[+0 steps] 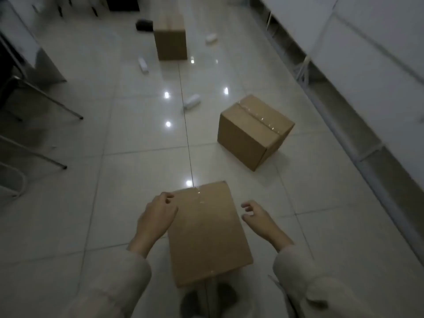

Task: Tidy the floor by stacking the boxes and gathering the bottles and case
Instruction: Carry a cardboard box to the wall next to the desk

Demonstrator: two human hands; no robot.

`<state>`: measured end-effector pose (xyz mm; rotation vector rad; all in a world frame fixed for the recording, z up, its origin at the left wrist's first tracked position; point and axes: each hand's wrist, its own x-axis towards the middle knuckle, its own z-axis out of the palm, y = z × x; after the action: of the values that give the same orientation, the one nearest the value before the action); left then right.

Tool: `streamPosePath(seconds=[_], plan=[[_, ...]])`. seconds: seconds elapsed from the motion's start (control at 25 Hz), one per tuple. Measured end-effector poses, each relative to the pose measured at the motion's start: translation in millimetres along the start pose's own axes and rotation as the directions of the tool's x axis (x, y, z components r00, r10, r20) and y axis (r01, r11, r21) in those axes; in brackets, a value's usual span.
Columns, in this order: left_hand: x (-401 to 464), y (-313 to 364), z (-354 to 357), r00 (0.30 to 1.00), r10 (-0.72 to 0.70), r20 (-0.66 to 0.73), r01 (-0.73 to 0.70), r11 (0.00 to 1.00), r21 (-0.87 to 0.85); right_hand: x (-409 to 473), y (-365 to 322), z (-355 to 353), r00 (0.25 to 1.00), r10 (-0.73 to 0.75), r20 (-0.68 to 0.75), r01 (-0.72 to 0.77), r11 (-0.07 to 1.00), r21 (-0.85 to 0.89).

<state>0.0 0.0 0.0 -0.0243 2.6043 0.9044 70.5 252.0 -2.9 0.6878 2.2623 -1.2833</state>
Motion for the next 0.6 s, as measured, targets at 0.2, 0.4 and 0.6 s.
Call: streamPosePath(seconds=[0.2,0.4,0.6], plan=[[77.1,-51.0,106.6,0.998,-0.049,0.039,0.043,0.989,0.144,83.5,108.4,82.3,0.935,0.335,0.113,-0.333,0.942,-0.042],[151.0,-92.6,192.8,0.986,0.103,0.13,-0.13,0.966,0.221,114.7,194.2,166.0,0.883,0.444,0.152,-0.456,0.888,0.054],[212.5,-122.9,241.9,0.957,0.201,0.208,-0.267,0.891,0.368,123.8,203.4,204.9,0.908,0.348,-0.234,-0.366,0.93,-0.038]])
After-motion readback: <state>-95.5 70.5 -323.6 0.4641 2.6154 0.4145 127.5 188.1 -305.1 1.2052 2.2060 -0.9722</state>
